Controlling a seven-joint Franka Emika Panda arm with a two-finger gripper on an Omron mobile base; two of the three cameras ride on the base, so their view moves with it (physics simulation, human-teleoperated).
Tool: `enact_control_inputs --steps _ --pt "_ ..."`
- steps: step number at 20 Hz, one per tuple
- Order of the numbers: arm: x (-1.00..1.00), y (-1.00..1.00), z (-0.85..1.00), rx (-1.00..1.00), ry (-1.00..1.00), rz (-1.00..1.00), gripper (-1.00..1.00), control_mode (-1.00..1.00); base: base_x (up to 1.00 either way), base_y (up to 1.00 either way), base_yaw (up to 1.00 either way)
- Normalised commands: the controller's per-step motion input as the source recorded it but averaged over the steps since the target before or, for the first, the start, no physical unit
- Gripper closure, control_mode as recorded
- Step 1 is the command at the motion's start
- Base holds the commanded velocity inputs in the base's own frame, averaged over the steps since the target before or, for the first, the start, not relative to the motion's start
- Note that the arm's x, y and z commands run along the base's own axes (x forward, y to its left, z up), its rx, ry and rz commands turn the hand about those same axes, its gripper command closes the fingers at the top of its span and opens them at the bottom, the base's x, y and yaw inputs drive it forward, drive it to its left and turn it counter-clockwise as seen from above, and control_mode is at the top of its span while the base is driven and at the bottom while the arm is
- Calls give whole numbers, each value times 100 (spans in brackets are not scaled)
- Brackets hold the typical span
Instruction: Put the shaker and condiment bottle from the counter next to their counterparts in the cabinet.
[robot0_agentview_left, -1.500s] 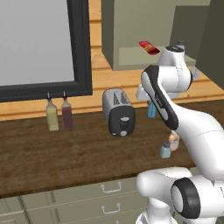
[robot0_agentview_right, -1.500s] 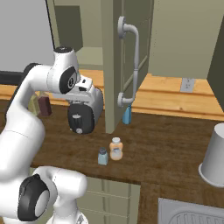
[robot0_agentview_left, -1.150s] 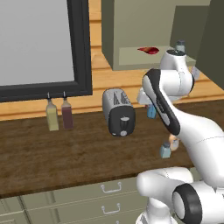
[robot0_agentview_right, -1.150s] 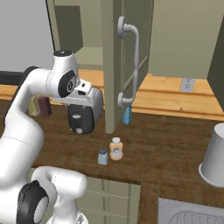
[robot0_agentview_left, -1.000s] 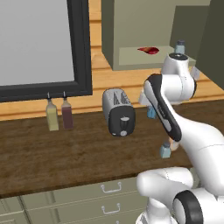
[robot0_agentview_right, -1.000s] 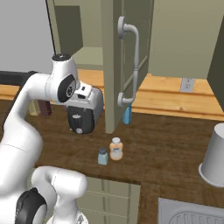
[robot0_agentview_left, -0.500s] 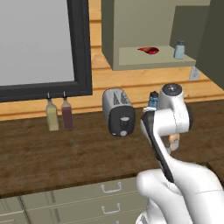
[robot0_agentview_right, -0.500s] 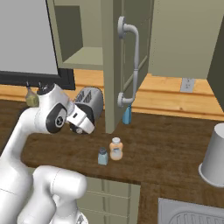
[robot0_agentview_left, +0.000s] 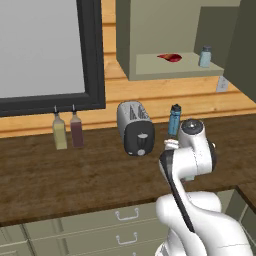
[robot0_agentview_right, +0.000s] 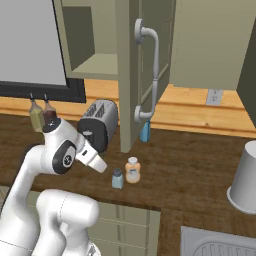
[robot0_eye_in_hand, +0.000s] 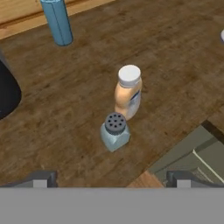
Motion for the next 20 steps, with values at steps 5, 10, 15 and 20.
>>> enact_control_inputs --steps 5,10,15,20 --pt "0 0 -92 -20 -39 0 -100 -100 0 0 0" --pt "0 0 -100 -26 -51 -2 -100 -100 0 0 0" --pt "-10 0 -76 -11 -23 -3 -100 -100 0 0 0" --pt "4 -1 -79 -4 -8 -8 -100 -100 0 0 0"
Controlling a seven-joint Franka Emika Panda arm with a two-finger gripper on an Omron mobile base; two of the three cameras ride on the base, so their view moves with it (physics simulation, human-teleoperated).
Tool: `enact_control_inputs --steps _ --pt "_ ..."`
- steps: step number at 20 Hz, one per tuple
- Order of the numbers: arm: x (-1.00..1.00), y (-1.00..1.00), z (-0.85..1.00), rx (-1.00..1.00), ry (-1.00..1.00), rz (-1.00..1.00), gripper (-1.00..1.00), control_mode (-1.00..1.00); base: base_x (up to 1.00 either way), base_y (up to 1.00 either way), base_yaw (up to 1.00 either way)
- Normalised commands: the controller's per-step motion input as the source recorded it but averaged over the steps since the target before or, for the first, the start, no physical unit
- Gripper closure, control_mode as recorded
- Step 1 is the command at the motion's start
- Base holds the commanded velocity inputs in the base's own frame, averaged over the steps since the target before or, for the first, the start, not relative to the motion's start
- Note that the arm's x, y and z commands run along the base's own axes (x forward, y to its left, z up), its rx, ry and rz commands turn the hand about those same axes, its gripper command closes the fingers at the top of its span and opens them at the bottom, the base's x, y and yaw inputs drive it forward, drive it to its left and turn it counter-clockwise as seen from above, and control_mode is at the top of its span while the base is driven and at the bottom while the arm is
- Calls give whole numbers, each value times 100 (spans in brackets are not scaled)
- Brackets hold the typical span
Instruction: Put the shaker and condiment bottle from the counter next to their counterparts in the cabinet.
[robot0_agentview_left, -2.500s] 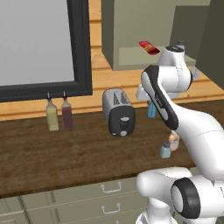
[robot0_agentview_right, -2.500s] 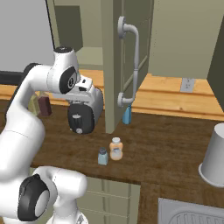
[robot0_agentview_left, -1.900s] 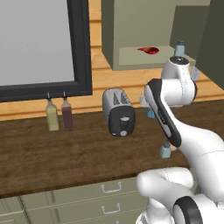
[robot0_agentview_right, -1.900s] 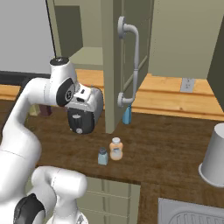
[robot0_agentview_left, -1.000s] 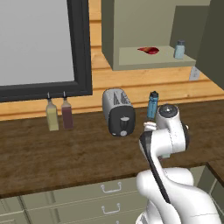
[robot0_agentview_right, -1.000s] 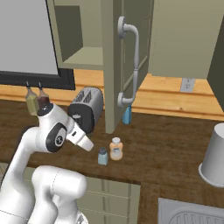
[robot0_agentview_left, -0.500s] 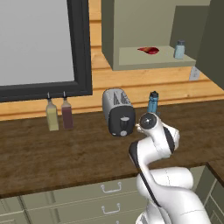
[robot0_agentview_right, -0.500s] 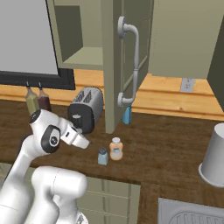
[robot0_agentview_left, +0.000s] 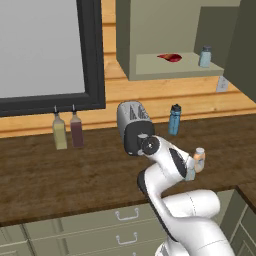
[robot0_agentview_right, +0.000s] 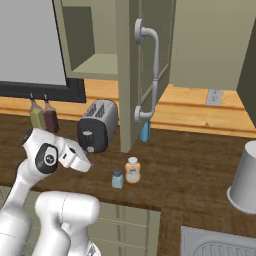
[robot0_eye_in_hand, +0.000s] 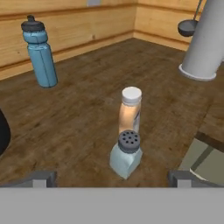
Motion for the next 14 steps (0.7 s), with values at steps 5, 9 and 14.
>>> enact_control_inputs --steps 5,9,14 --pt "17 -3 -100 -18 -38 -13 -100 -100 0 0 0" --pt "11 -22 -100 -15 -47 -6 -100 -100 0 0 0" --pt "7 -40 -82 -2 -25 0 -100 -100 0 0 0"
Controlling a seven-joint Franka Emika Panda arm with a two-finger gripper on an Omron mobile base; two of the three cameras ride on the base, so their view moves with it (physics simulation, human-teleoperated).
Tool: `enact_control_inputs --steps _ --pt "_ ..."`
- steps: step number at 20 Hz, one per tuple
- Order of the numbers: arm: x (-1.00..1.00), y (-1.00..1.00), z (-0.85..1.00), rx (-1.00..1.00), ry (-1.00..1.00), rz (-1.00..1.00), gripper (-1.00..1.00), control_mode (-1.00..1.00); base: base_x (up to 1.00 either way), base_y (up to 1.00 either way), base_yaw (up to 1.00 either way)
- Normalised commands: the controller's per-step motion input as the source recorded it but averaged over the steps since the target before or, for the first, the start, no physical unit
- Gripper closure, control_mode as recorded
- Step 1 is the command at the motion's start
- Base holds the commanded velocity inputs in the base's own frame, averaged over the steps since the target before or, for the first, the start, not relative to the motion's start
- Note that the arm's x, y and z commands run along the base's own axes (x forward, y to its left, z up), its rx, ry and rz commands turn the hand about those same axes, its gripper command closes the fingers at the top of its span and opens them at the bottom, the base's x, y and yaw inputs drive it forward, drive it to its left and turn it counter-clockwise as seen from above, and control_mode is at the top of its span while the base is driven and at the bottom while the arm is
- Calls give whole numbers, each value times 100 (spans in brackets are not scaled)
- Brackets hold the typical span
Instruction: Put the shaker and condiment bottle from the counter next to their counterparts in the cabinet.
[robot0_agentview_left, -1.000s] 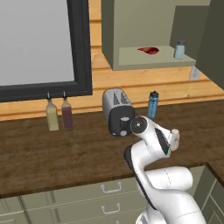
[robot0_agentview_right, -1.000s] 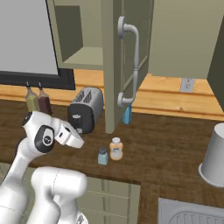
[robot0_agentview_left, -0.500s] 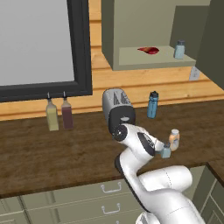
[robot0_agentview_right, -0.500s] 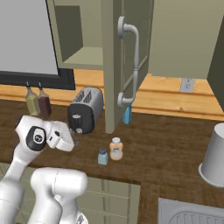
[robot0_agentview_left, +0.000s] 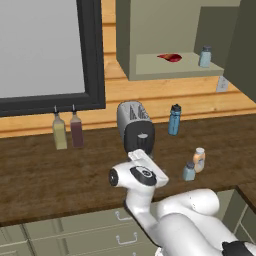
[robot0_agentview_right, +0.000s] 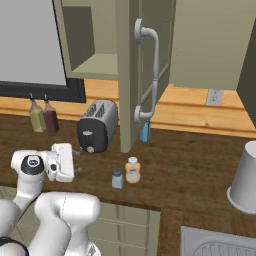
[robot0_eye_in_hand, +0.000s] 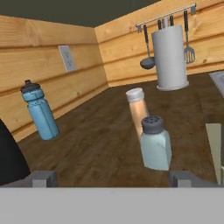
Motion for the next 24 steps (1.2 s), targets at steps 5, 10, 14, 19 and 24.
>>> enact_control_inputs --steps 5,10,14,19,24 --pt "15 -37 -44 8 3 -3 -100 -100 0 0 0" --pt "24 -55 -24 8 10 -3 -100 -100 0 0 0" --pt "2 -54 -25 1 6 -2 -100 -100 0 0 0" --pt "-10 -55 -36 0 1 -2 -100 -100 0 0 0" --pt "-31 -44 -17 3 0 -3 -100 -100 0 0 0"
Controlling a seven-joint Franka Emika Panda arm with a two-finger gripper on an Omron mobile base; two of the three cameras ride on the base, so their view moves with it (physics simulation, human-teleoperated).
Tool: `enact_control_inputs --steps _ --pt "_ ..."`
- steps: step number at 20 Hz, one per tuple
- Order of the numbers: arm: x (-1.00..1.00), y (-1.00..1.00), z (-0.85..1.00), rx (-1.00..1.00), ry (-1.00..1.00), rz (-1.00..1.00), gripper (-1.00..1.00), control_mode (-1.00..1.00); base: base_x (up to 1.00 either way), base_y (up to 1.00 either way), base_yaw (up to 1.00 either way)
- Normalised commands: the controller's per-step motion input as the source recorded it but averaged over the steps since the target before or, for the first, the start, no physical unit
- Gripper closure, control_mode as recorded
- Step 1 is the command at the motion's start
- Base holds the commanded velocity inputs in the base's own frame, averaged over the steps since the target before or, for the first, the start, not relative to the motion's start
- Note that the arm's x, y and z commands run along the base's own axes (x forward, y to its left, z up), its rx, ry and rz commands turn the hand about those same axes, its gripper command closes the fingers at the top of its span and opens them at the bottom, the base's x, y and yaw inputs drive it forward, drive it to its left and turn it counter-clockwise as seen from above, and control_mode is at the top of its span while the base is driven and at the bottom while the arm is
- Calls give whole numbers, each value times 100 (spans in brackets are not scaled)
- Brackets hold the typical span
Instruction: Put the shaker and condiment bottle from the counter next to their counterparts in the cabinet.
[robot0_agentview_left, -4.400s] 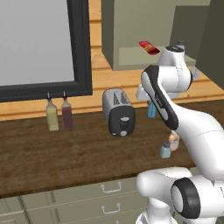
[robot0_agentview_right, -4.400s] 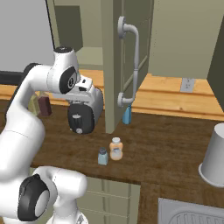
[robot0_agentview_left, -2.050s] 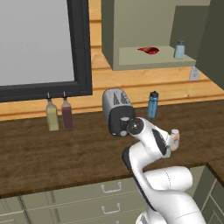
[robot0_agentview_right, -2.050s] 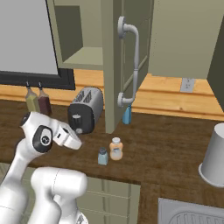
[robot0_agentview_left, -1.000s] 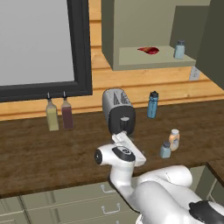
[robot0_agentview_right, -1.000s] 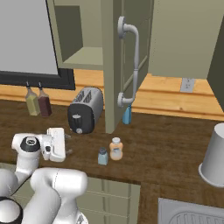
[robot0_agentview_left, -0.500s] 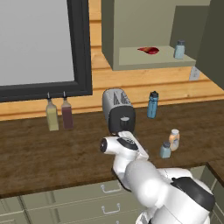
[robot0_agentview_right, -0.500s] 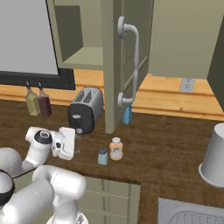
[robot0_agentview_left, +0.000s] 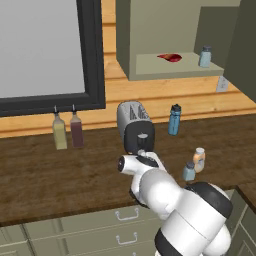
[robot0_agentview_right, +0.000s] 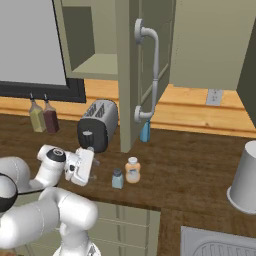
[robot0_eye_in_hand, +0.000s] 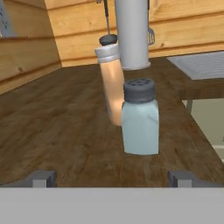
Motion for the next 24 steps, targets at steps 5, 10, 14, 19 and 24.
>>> enact_control_inputs --steps 5,10,14,19,24 --pt "-22 -20 0 7 0 0 -100 -100 0 0 0" --pt "-3 -4 0 0 6 0 -100 -100 0 0 0" --pt "-12 -20 0 0 14 0 -100 -100 0 0 0" --pt "-4 -24 0 0 18 0 -100 -100 0 0 0" --pt "-4 -6 -10 0 0 0 -100 -100 0 0 0"
